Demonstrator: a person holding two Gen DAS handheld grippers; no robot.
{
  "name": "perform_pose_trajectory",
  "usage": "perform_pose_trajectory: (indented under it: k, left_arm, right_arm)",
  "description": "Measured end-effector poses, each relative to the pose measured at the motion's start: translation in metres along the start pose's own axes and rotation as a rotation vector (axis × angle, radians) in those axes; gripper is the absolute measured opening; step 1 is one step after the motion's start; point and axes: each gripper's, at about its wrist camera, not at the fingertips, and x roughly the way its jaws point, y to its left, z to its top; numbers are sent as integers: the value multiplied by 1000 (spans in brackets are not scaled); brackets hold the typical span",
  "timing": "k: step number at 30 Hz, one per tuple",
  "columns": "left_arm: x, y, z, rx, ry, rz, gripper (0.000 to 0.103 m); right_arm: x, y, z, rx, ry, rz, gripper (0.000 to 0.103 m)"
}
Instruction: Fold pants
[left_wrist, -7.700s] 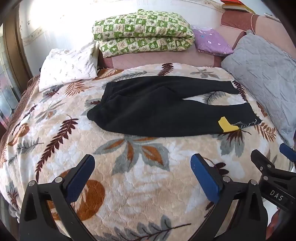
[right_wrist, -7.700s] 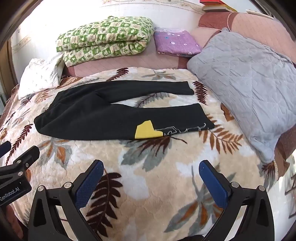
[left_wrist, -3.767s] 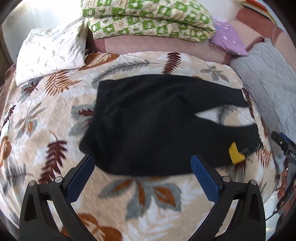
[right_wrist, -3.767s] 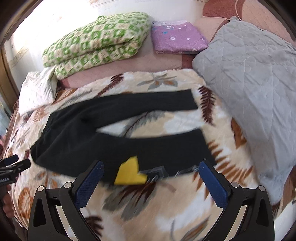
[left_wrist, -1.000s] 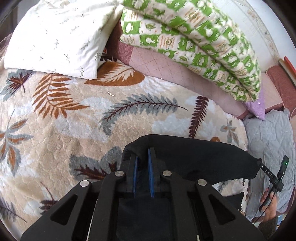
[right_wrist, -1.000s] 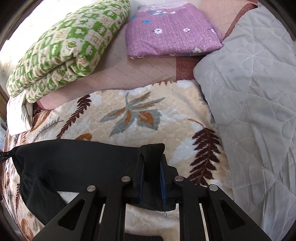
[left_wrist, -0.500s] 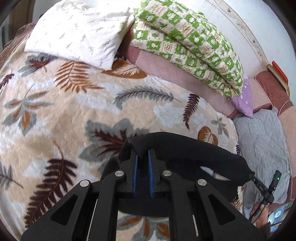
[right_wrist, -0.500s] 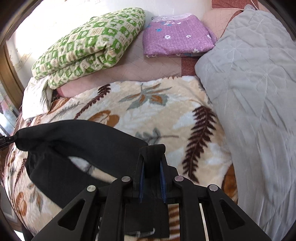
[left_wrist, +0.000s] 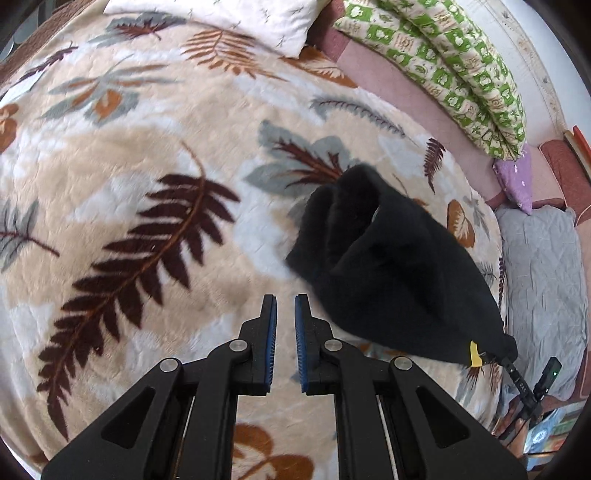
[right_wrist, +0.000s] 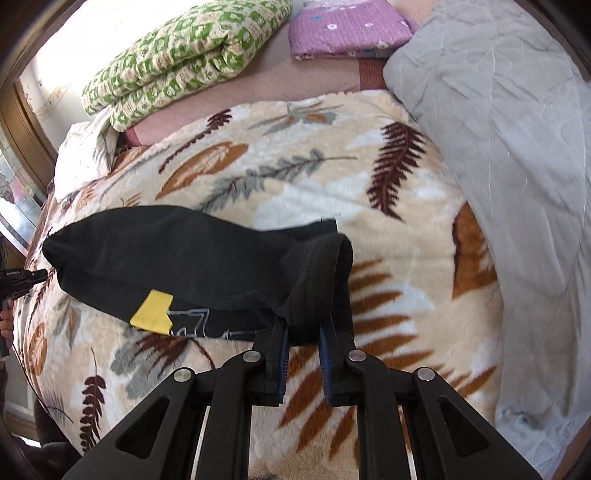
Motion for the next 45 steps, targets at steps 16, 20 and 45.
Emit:
perform_pose_trajectory:
  k: [16, 20, 45]
  left_arm:
    - [-15, -67, 47, 147, -14, -146, 59]
    - [-3, -75, 56, 202, -11, -70, 59]
    - [-3, -71, 37, 420, 138, -98, 16]
  right_arm:
    - [2, 5, 6, 24, 16, -41, 18]
    - [3, 5, 9, 28, 16, -37, 18]
    - [-13, 15, 34, -37, -41, -38, 15]
